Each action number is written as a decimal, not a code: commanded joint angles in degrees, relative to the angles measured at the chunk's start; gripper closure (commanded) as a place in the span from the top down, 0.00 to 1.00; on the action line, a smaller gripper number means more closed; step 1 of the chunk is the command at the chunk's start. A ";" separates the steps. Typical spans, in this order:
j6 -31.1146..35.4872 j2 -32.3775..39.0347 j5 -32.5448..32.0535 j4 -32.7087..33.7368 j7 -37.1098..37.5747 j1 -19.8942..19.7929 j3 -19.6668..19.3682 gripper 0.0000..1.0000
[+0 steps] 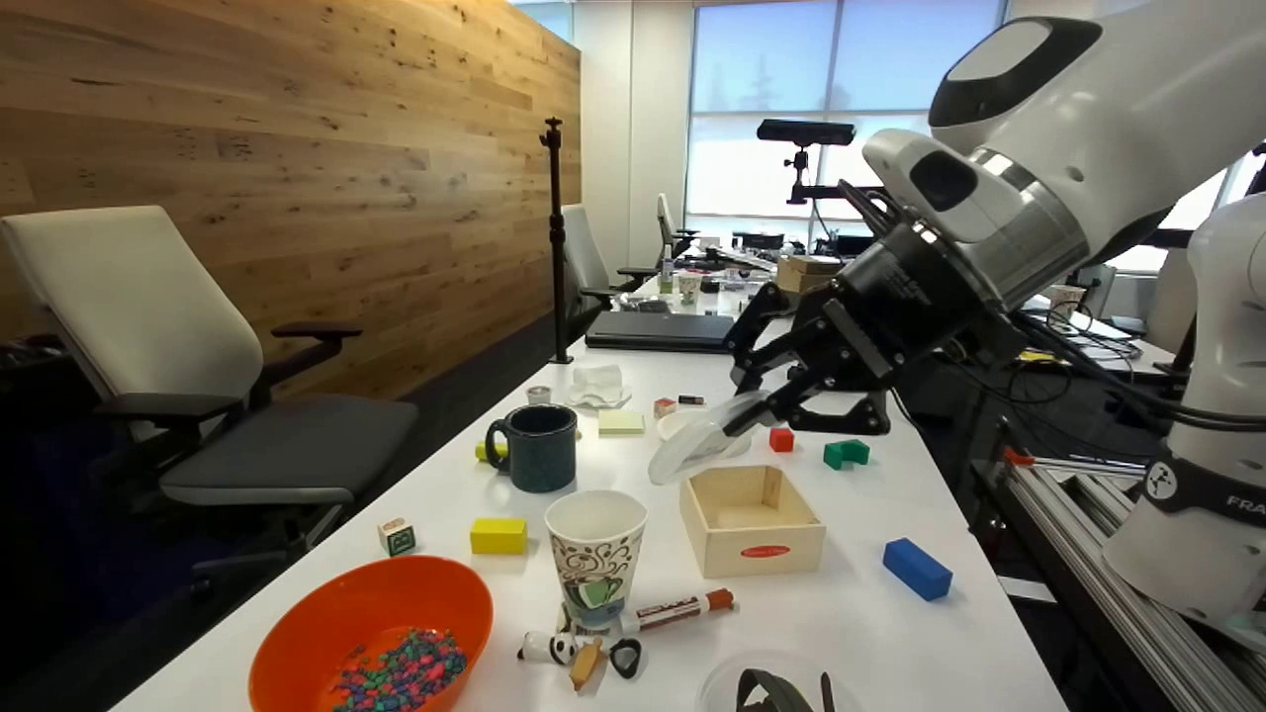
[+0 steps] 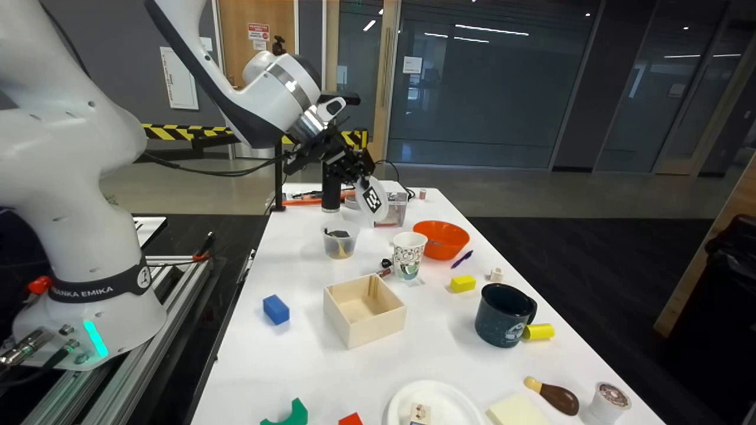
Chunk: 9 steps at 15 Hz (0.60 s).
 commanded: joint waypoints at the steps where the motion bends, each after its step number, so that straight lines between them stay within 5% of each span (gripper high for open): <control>1: 13.12 -4.79 -9.46 -3.09 4.62 0.23 -3.31 0.02; 4: 25.45 -7.24 -15.57 -4.61 0.60 -0.49 -10.96 0.02; 9: 39.05 -5.45 -16.95 -6.18 -13.92 -2.89 -26.44 0.02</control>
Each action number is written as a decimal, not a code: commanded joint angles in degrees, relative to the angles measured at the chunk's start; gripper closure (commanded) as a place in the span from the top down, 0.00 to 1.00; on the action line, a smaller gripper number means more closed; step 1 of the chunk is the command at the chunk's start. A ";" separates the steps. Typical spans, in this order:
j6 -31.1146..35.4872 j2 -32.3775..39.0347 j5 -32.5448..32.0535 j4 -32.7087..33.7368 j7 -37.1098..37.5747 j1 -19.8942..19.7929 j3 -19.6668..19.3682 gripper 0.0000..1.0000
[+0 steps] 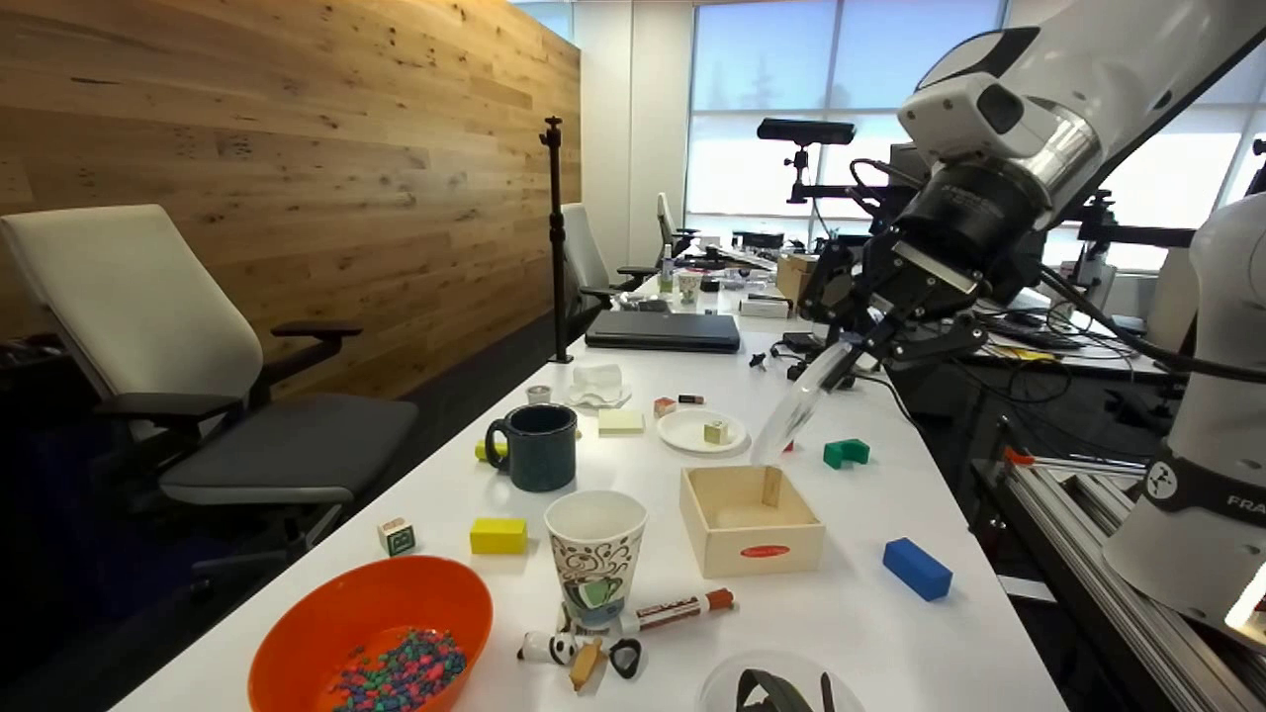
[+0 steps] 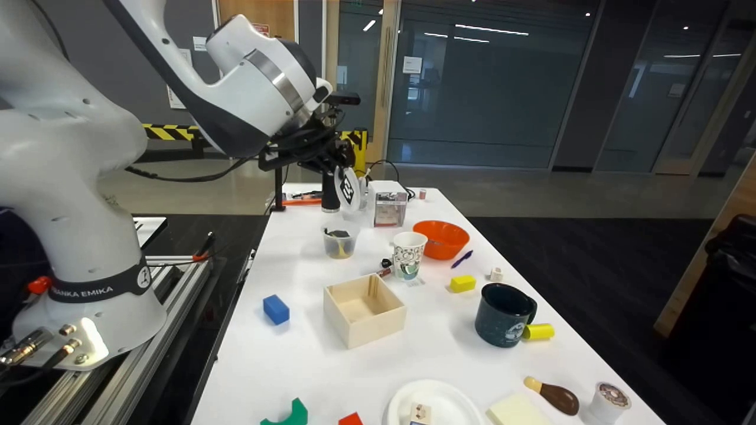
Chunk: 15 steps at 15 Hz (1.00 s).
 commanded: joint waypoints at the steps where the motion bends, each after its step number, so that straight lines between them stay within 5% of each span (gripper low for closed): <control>1: 2.50 0.04 -0.20 -0.45 -2.67 -0.56 -2.92 0.06; 3: 5.02 0.28 -0.34 -1.33 -6.03 -1.55 -6.19 0.06; 9: 5.38 0.42 -0.34 -1.46 -6.46 -1.53 -6.13 0.02; 15: -13.09 2.05 -1.99 2.21 -1.75 2.96 14.96 0.02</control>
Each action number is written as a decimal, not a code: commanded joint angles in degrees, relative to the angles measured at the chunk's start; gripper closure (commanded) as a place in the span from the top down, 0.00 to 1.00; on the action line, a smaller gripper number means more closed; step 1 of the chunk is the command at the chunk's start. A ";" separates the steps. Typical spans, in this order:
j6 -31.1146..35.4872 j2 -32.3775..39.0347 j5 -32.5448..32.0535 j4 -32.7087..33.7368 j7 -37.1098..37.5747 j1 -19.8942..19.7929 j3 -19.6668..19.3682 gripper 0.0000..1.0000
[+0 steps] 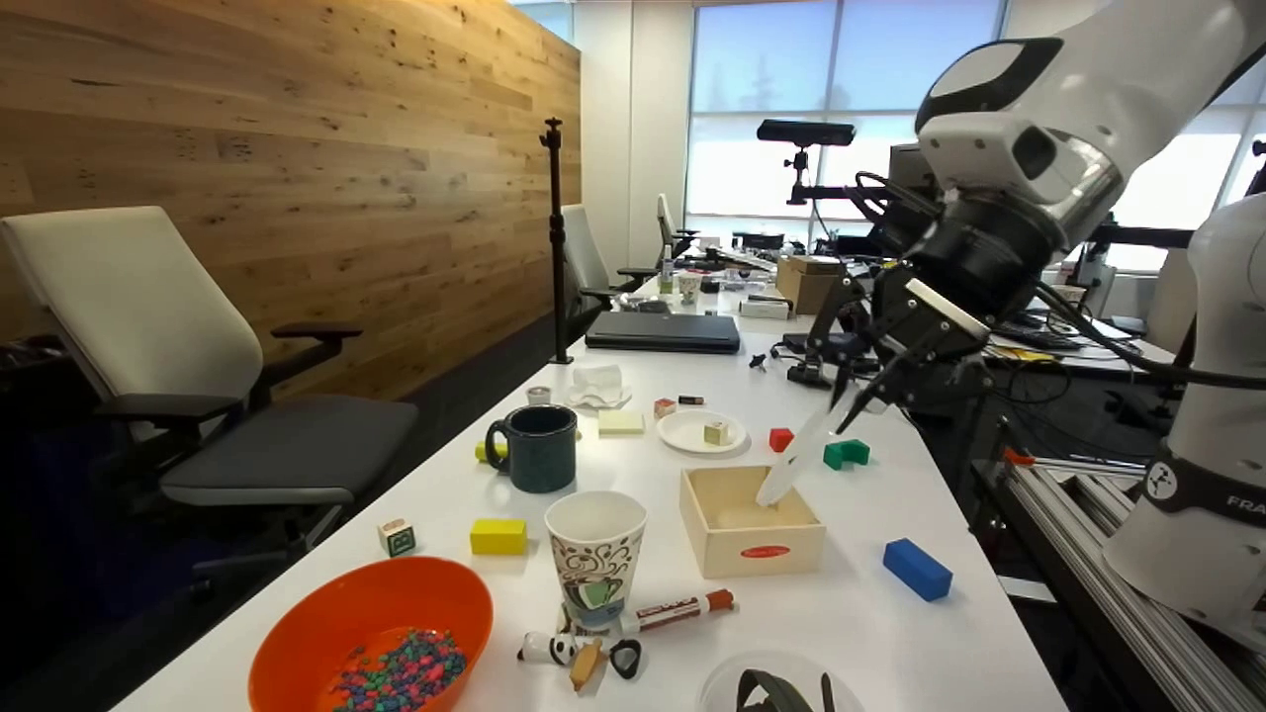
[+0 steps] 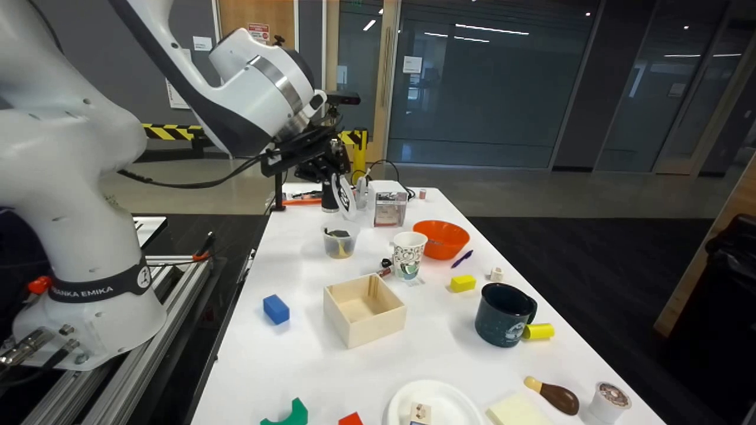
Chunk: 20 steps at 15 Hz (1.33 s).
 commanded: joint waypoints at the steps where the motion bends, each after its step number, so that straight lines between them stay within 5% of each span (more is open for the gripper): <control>1: -8.60 2.28 -1.33 3.53 2.12 1.79 12.21 0.02; 6: -14.75 3.41 0.58 5.40 -3.61 0.22 22.89 0.02; 7: -18.73 4.64 6.26 3.73 -11.89 9.66 14.21 0.02; 8: -17.25 3.10 1.54 5.52 -6.18 1.98 22.35 0.02; 15: -25.31 2.65 1.69 4.97 -7.67 4.55 24.38 0.02; 20: -26.43 3.46 -1.42 4.77 -0.28 6.37 25.15 0.02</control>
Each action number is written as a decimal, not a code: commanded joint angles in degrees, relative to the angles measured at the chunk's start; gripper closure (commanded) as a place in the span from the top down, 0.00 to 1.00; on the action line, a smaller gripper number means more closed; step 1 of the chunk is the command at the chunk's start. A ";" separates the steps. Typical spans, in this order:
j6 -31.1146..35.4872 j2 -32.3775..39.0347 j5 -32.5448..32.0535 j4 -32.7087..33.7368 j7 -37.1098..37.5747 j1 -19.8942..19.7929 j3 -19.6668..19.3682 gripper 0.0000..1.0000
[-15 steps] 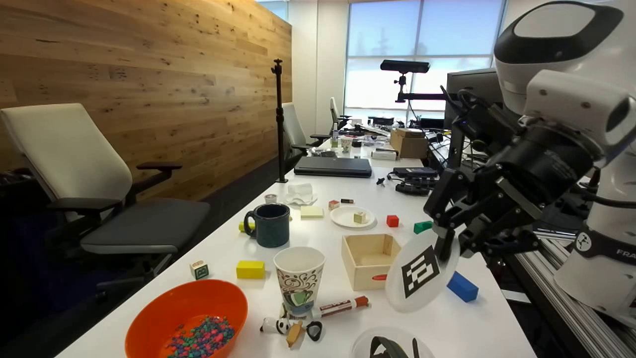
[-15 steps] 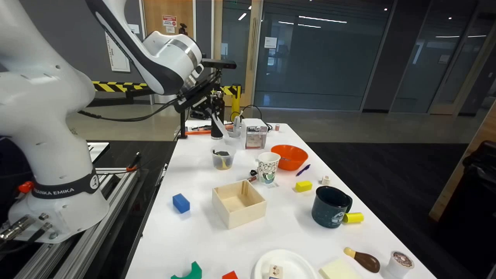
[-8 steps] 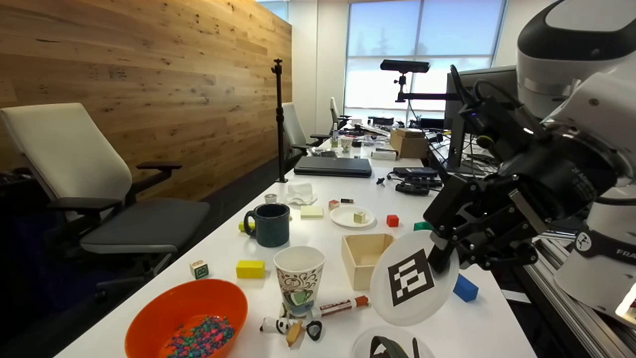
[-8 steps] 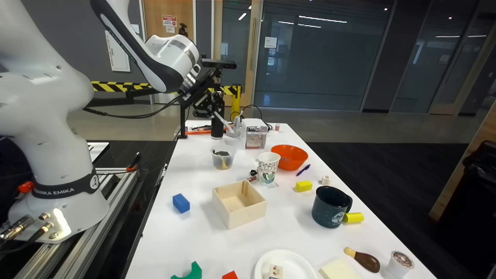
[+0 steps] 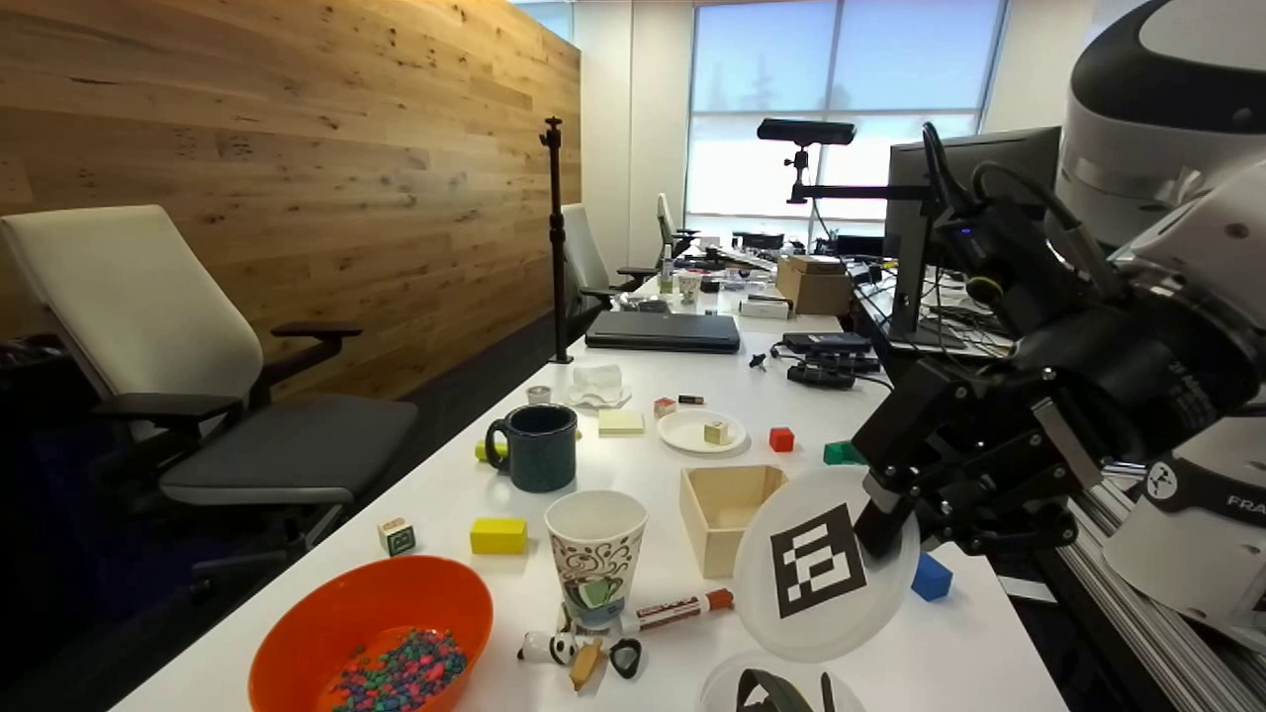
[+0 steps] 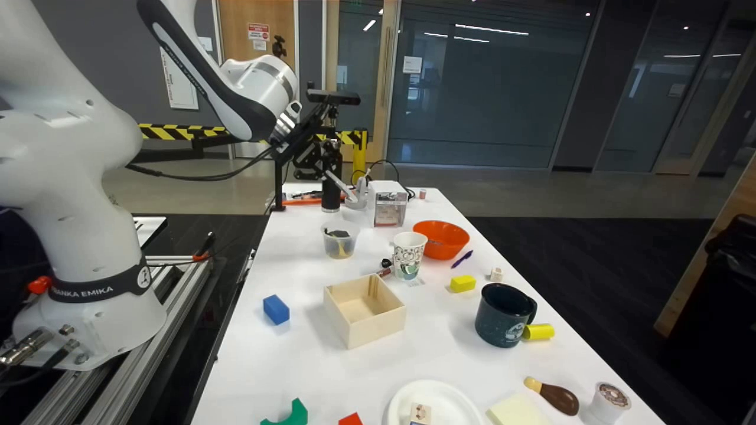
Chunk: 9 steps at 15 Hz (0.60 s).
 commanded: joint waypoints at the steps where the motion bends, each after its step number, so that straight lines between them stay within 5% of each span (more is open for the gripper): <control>1: -2.61 0.49 -3.73 0.11 7.25 2.19 0.50 0.02; 9: -9.58 7.92 -13.22 0.07 17.35 1.47 -0.95 0.02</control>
